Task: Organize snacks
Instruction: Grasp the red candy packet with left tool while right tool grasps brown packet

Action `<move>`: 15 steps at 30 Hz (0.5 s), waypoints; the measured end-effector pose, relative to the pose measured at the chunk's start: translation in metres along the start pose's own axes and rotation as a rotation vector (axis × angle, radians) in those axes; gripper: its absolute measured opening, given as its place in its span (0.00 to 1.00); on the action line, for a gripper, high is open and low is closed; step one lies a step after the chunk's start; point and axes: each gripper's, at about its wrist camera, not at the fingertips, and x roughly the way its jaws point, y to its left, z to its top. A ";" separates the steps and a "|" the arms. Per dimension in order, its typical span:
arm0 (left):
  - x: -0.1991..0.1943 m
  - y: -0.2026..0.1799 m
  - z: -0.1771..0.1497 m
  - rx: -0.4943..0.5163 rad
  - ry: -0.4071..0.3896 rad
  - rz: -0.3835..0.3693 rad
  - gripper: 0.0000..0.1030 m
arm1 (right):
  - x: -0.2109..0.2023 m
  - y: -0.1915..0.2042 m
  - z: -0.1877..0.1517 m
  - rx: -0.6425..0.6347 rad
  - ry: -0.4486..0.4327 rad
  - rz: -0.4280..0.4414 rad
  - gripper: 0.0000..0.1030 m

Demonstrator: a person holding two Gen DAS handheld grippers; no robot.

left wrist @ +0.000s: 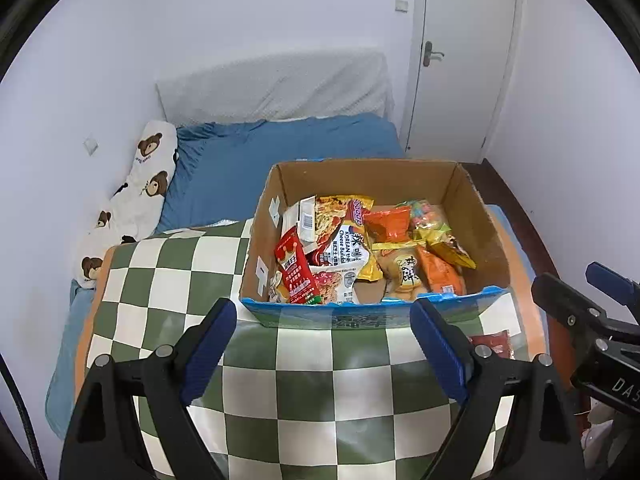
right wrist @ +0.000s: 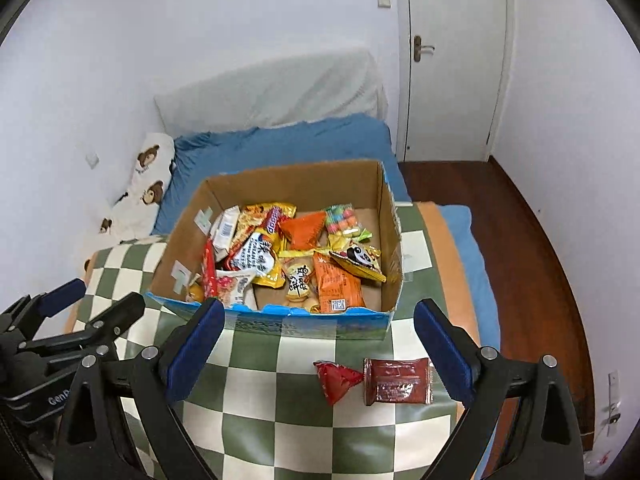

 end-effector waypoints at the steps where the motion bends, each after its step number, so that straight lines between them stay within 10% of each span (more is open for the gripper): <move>1: -0.004 0.000 -0.001 -0.006 -0.006 -0.002 0.86 | -0.004 0.000 -0.001 0.002 -0.007 0.001 0.95; 15: 0.022 -0.033 -0.020 0.002 0.091 -0.025 0.86 | 0.004 -0.068 -0.034 0.209 0.049 0.061 0.95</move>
